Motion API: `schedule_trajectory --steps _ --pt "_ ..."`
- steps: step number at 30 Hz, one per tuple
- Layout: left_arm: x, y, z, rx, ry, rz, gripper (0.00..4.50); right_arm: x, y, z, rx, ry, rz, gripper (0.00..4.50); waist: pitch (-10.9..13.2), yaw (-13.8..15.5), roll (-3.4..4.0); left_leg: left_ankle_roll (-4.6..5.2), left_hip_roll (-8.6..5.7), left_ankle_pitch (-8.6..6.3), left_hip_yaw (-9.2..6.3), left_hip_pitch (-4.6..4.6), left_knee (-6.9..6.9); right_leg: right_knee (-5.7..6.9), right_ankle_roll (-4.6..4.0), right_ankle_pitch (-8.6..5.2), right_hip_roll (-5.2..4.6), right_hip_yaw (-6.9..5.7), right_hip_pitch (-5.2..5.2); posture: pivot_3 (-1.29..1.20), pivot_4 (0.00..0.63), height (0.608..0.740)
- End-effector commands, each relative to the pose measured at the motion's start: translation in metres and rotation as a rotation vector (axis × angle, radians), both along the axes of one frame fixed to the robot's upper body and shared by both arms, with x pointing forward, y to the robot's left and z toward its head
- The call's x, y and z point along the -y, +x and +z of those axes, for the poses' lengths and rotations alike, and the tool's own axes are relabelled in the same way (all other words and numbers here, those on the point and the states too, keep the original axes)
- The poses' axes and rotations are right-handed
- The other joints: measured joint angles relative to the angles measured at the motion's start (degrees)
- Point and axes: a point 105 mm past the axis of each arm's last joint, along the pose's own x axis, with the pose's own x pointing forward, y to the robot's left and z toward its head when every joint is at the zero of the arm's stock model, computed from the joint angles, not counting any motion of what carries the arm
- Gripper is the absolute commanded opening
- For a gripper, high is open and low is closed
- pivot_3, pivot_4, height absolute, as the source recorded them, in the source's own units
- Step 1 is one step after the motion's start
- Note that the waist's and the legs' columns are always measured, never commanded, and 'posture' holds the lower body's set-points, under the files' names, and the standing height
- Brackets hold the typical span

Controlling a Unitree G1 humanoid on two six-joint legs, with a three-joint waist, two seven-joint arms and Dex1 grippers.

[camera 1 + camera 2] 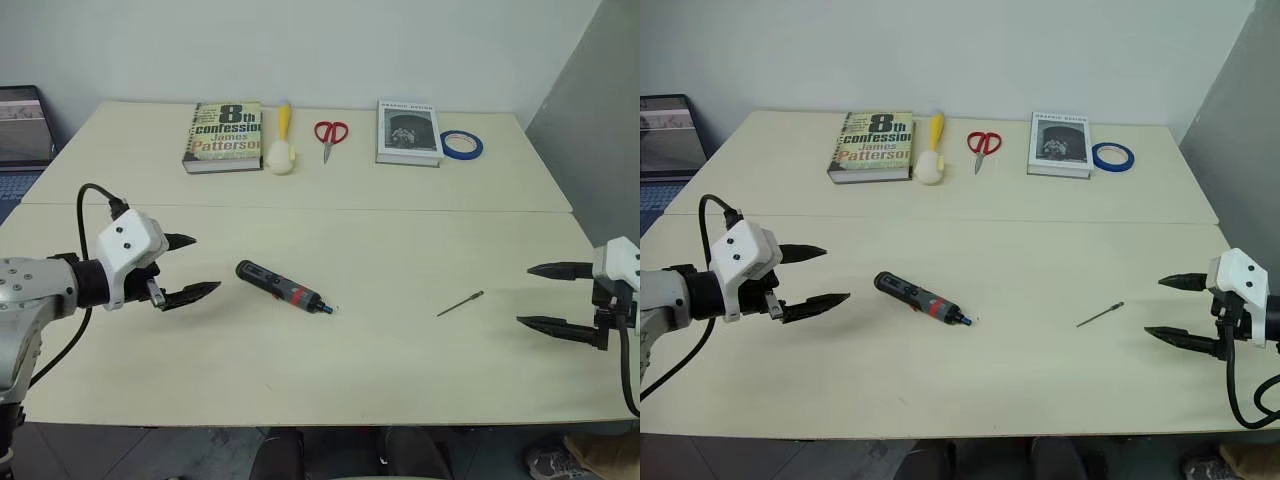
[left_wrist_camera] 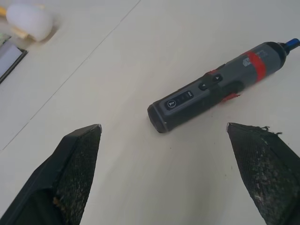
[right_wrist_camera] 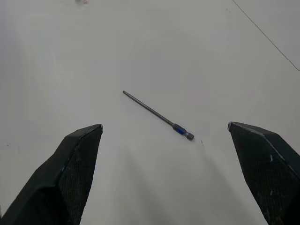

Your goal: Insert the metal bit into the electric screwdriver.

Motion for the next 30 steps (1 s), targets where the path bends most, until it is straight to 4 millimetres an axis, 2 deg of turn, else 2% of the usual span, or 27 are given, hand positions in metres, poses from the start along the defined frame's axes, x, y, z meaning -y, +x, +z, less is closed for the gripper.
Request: schedule_trajectory --steps 1,5,8,12,16,18,21,26,30 --pt "0.003 0.007 0.008 0.093 0.067 -0.035 4.47 -0.008 0.003 0.021 0.089 0.058 0.002 4.5 0.0 0.01 0.0 0.0 0.0 0.0 0.0 0.0 0.01 0.0 0.01 0.01 0.0 0.0 0.0 0.0 0.15 0.74" --pt "0.013 0.011 0.009 0.135 0.124 -0.102 4.47 -0.012 -0.002 0.02 0.09 0.036 0.014 4.5 0.0 0.05 0.01 0.0 0.0 0.0 0.01 0.0 0.0 0.0 0.01 0.01 0.0 0.01 0.0 0.0 0.15 0.74" --pt "0.036 0.01 0.022 0.126 0.104 -0.209 4.47 -0.017 -0.009 0.019 0.077 0.016 0.044 4.5 -0.01 0.27 -0.01 0.0 0.0 0.0 0.0 -0.03 0.0 0.0 0.02 0.01 0.0 0.01 0.0 0.0 0.15 0.74" --pt "0.057 0.004 0.023 0.039 0.132 -0.366 4.47 -0.038 -0.02 0.021 0.057 0.025 0.097 4.5 -0.01 0.21 0.0 0.0 0.0 0.0 0.0 -0.05 0.01 -0.01 0.28 0.16 0.01 0.01 0.0 0.0 0.15 0.74" --pt "0.064 0.005 0.022 0.0 0.209 -0.491 4.47 -0.054 -0.032 0.018 0.012 -0.001 0.128 4.5 -0.01 0.2 0.02 0.0 0.0 0.0 -0.02 -0.03 -0.01 0.01 0.29 0.16 0.03 0.01 0.0 0.0 0.15 0.74" --pt "0.072 0.007 0.014 -0.022 0.288 -0.594 4.47 -0.06 -0.033 0.013 -0.016 -0.066 0.09 4.5 -0.01 0.19 0.03 0.0 0.01 0.0 -0.02 -0.04 0.0 0.0 0.27 0.16 0.06 0.01 0.0 0.0 0.15 0.74" --pt "0.095 0.017 0.002 -0.025 0.42 -0.751 4.47 -0.06 -0.038 0.012 -0.087 -0.108 0.025 4.5 -0.05 0.5 0.06 0.0 -0.01 0.0 0.0 -0.06 0.1 -0.01 0.03 0.02 0.06 0.05 0.02 0.0 0.15 0.74" --pt "0.121 0.03 -0.01 -0.041 0.51 -0.885 4.47 -0.072 -0.046 0.011 -0.124 -0.137 0.006 4.5 -0.09 0.55 -0.02 0.03 -0.02 0.03 -0.06 -0.21 0.22 -0.01 0.05 0.04 0.08 0.05 0.02 0.0 0.15 0.74" --pt "0.127 0.04 -0.023 -0.068 0.604 -0.927 4.47 -0.076 -0.048 0.012 -0.102 -0.141 0.004 4.5 -0.09 0.29 -0.01 0.04 -0.02 0.02 -0.08 -0.3 0.2 -0.05 0.31 0.19 0.08 0.05 -0.03 0.0 0.15 0.74"
